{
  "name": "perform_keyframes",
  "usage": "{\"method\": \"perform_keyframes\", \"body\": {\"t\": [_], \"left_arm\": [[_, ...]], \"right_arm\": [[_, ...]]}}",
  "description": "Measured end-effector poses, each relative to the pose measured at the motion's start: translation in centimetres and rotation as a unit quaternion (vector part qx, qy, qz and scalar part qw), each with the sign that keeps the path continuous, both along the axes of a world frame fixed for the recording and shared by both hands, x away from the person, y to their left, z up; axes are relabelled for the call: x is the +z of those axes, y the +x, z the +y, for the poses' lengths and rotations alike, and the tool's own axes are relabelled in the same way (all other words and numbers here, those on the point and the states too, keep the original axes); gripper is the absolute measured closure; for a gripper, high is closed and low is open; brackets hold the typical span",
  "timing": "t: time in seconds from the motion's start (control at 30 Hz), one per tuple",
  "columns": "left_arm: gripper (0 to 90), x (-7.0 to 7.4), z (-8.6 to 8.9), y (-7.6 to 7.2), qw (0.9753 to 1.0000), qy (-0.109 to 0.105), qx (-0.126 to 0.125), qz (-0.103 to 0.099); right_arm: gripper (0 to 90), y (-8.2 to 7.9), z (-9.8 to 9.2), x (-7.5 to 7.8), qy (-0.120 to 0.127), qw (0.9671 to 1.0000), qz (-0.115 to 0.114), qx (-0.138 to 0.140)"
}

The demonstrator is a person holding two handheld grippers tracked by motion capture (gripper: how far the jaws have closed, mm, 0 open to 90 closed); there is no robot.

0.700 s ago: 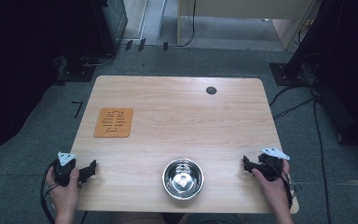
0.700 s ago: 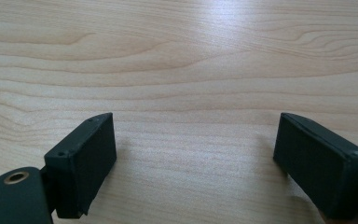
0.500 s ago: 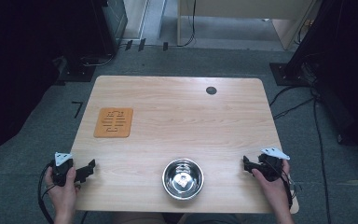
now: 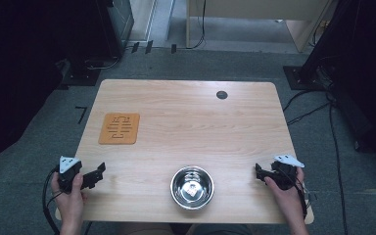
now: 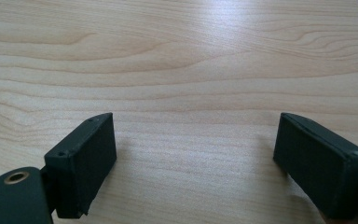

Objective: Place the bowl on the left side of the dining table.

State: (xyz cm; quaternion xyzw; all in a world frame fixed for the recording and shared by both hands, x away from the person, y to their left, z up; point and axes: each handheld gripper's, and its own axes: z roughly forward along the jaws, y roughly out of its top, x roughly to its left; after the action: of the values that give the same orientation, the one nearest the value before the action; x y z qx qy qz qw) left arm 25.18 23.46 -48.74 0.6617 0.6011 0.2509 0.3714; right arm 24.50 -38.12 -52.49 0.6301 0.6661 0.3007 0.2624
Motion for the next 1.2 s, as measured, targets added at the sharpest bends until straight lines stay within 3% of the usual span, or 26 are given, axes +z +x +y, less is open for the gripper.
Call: {"method": "perform_keyframes", "body": {"t": [0.47,1.2], "left_arm": [[10.8,1.8,-3.2,-0.4,0.9988,-0.014,-0.04,-0.024],[10.8,2.3,-6.0,-0.8,0.9963,-0.017,-0.078,-0.031]], "right_arm": [[12.4,0.0,0.0,0.0,0.0,1.0,0.0,0.0],[12.4,0.0,0.0,0.0,0.0,1.0,0.0,0.0]]}}
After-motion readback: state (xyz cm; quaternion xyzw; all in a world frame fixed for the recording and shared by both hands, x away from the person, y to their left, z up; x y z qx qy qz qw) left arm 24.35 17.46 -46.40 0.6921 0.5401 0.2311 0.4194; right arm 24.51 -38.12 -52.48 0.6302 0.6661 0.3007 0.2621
